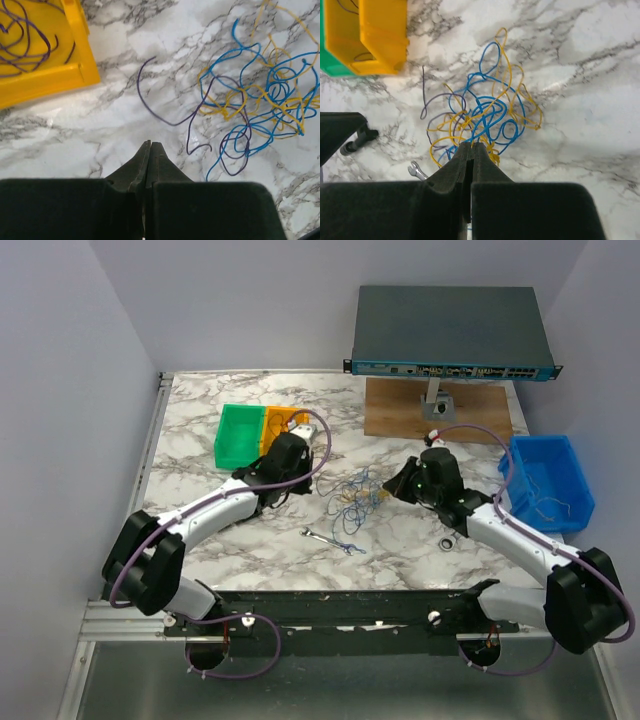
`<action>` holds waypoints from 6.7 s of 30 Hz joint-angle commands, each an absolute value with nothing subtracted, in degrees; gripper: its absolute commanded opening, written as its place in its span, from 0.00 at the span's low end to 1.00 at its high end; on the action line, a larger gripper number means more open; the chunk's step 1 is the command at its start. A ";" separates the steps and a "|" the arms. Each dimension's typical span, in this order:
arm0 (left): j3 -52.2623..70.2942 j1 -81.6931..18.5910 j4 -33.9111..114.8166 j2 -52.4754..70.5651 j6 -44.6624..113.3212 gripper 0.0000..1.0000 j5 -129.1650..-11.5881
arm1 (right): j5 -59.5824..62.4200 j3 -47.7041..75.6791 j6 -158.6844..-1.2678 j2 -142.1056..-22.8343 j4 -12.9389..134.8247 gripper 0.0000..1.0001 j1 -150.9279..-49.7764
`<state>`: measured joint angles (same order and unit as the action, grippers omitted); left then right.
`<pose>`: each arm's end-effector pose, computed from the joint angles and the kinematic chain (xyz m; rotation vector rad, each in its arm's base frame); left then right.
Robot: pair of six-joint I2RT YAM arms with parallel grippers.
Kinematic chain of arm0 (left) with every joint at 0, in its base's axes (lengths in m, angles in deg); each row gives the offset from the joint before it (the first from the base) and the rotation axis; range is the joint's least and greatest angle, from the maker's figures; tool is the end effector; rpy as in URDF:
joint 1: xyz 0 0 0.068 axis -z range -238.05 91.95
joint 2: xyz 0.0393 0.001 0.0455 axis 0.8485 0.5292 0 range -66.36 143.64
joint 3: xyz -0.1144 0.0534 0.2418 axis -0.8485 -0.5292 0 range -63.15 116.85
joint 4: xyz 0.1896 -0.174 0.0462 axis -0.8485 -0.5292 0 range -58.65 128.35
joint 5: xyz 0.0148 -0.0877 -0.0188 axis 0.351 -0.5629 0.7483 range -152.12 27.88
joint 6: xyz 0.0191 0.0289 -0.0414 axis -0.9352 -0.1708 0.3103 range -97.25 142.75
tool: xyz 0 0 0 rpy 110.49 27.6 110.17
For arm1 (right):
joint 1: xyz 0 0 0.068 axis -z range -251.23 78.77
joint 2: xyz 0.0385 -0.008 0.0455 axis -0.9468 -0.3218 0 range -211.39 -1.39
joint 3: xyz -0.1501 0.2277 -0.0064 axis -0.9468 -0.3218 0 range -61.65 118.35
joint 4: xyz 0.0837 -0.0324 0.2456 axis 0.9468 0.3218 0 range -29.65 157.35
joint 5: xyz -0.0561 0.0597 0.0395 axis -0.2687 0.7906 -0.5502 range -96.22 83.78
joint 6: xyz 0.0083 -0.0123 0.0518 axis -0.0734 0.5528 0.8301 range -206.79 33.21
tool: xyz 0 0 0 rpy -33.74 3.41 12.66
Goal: Untangle the cables
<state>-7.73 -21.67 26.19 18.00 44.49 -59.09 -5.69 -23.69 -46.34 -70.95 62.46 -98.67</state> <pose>0.2588 -0.1883 0.2381 0.2693 2.3156 -0.4609 0.2298 0.1197 0.2228 0.2484 2.2283 0.6783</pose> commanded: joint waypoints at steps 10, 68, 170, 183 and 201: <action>-26.49 -17.01 44.94 11.29 56.12 0.00 -57.43 | -4.29 -34.32 -46.36 -64.30 64.53 0.01 -99.08; -11.48 -10.76 43.69 30.33 60.89 0.00 -54.57 | -26.37 -35.55 -39.64 -52.01 80.17 0.01 -99.04; -8.69 -17.59 27.88 17.75 35.66 0.77 -80.39 | 3.42 -26.95 -58.90 -63.31 77.24 0.01 -99.53; 1.59 -11.60 22.45 29.46 27.06 0.75 -82.53 | 2.84 -26.61 -57.58 -63.61 76.61 0.01 -99.50; -11.70 -23.44 37.48 21.81 42.40 0.00 -85.23 | -35.83 -22.67 -41.69 -54.70 90.56 0.01 -99.44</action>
